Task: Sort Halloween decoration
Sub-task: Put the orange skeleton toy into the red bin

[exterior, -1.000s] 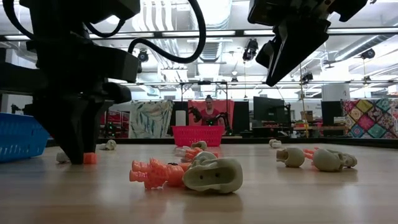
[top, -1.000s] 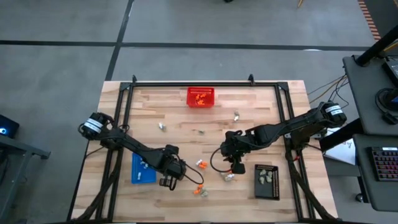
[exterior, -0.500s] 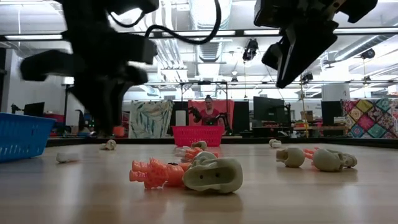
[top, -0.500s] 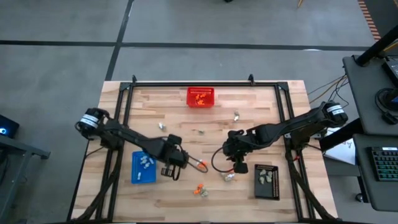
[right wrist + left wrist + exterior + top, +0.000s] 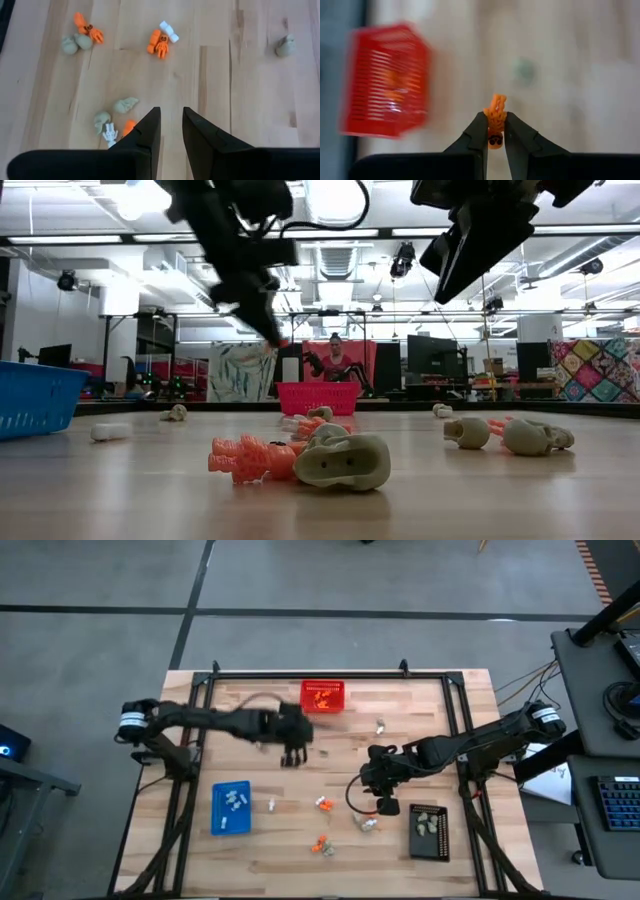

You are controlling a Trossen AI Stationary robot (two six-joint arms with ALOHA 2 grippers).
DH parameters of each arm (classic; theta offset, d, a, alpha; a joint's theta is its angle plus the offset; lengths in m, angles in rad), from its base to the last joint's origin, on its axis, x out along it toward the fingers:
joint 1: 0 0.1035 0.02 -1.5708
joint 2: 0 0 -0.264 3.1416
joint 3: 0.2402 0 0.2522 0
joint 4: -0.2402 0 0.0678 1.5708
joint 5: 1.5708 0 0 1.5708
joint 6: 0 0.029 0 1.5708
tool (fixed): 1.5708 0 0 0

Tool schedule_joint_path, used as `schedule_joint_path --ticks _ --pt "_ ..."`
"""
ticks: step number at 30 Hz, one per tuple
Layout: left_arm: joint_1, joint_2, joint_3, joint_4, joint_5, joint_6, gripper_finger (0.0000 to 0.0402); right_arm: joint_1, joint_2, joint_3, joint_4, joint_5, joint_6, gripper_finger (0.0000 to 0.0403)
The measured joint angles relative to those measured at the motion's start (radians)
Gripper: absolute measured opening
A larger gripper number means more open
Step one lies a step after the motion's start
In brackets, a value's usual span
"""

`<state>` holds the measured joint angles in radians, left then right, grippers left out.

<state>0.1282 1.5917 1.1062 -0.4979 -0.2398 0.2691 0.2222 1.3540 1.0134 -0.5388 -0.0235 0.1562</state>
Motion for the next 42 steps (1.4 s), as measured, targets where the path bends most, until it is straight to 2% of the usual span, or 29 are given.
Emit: schedule_joint_path --ticks 4,8,11,17,26,33,42 --pt "0.138 0.026 0.084 0.050 0.008 0.028 0.0022 0.000 0.002 -0.001 0.006 0.000 -0.001 0.0075" --pt "0.240 0.090 0.198 0.053 0.073 0.066 0.0022 0.000 0.002 -0.001 0.015 0.000 -0.002 0.0077" --pt "0.299 0.150 0.275 0.045 0.129 0.133 0.0022 0.000 0.002 -0.001 0.028 0.000 -0.003 0.0073" --pt "0.375 0.275 0.379 -0.024 0.150 0.193 0.0022 0.000 0.002 -0.001 0.030 0.000 -0.001 0.0066" --pt "0.394 0.405 0.405 -0.057 0.163 0.198 0.0022 0.000 0.003 -0.001 0.033 0.001 -0.028 0.0073" --pt "0.396 0.422 0.405 -0.082 0.163 0.211 0.0024 0.000 0.003 -0.001 0.038 0.001 -0.037 0.0065" --pt "0.396 0.422 0.405 -0.079 0.163 0.195 0.0073 0.000 0.003 -0.001 0.051 0.002 -0.037 0.0068"
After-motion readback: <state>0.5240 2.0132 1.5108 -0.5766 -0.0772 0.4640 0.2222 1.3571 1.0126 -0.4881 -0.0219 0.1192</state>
